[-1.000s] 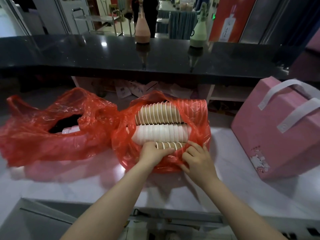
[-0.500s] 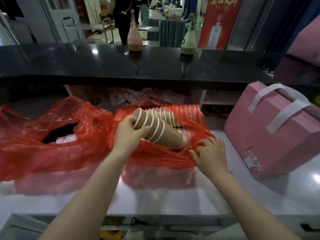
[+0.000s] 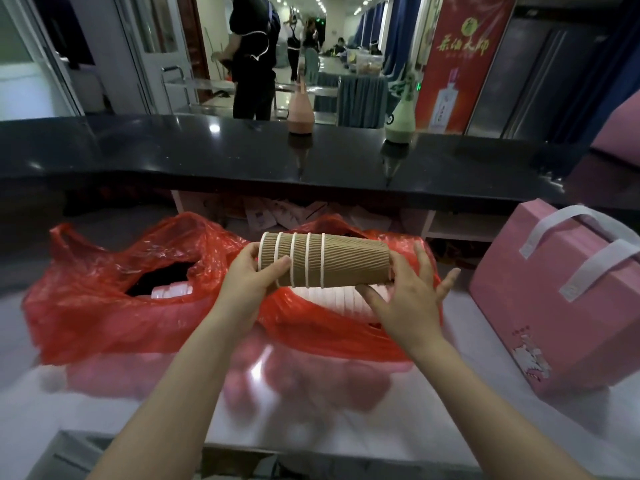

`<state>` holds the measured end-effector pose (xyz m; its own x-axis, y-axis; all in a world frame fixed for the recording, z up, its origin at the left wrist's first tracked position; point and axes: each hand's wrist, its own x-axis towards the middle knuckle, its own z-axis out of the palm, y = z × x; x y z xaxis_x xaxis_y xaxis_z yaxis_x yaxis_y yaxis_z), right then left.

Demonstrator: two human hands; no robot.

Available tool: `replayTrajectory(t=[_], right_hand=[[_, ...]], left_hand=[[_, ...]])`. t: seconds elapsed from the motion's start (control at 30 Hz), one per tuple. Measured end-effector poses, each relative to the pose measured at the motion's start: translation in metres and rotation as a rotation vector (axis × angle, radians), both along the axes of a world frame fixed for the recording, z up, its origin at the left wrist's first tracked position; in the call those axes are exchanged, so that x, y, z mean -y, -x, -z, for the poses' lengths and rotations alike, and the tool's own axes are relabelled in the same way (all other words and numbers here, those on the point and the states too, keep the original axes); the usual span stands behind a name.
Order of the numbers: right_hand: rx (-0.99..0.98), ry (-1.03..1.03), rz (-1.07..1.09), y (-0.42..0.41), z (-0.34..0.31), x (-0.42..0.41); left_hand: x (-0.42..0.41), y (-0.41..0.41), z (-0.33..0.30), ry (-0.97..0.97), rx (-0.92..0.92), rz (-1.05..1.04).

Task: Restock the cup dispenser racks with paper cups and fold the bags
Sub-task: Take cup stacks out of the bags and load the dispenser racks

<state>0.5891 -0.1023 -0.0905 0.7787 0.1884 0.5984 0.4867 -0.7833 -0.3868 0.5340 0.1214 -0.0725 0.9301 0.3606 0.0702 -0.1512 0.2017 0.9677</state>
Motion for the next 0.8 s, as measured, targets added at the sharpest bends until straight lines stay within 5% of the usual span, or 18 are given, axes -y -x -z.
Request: replayTrajectory(t=[0.13, 0.43, 0.6, 0.7, 0.8], right_hand=[[-0.038, -0.139, -0.066, -0.003, -0.014, -0.003], [-0.300, -0.386, -0.440, -0.021, -0.034, -0.008], [-0.478, -0.339, -0.573, -0.046, -0.038, 0.001], [-0.457, -0.058, -0.417, -0.075, -0.039, 0.010], [-0.429, 0.540, -0.249, -0.098, -0.035, 0.014]], left_hand=[[-0.003, 0.002, -0.004, -0.157, -0.012, -0.084], [0.004, -0.004, -0.002, -1.179, -0.028, -0.198], [-0.005, -0.011, 0.001, -1.260, -0.007, -0.390], [-0.011, -0.015, 0.005, -1.169, -0.079, -0.428], [-0.019, -0.021, 0.006, -1.110, -0.136, -0.510]])
